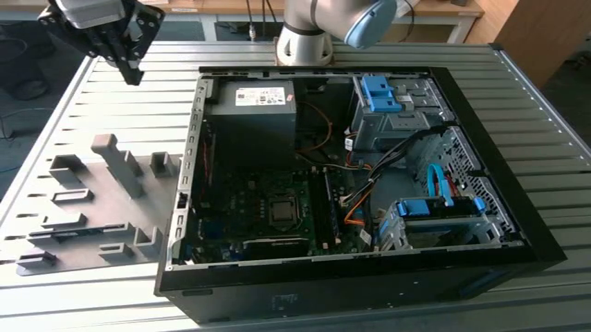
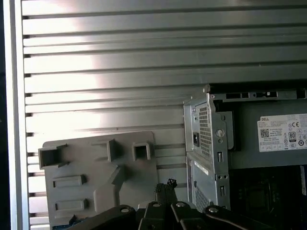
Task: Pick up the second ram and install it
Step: 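Reach for the second ram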
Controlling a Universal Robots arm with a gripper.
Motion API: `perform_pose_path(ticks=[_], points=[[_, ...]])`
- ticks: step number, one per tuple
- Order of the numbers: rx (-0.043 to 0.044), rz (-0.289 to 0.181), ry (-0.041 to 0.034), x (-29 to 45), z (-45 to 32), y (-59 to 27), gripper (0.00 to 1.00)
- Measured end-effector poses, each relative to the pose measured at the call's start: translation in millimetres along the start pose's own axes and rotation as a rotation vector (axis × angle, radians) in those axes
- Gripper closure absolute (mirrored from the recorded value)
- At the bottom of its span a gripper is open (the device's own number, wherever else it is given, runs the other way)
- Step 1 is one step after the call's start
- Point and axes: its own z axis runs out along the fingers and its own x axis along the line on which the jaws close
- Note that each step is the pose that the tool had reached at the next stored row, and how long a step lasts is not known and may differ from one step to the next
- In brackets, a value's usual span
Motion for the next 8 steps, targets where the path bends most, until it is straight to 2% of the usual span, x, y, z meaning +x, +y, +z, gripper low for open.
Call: perform_pose_path(ticks=[4, 8], points=[[-0.0001, 0.0, 0.0, 15.0, -0.4, -1.8, 0.9], [-0.0001, 0.0, -0.0001, 24.4, -0.7, -5.8, 0.9]])
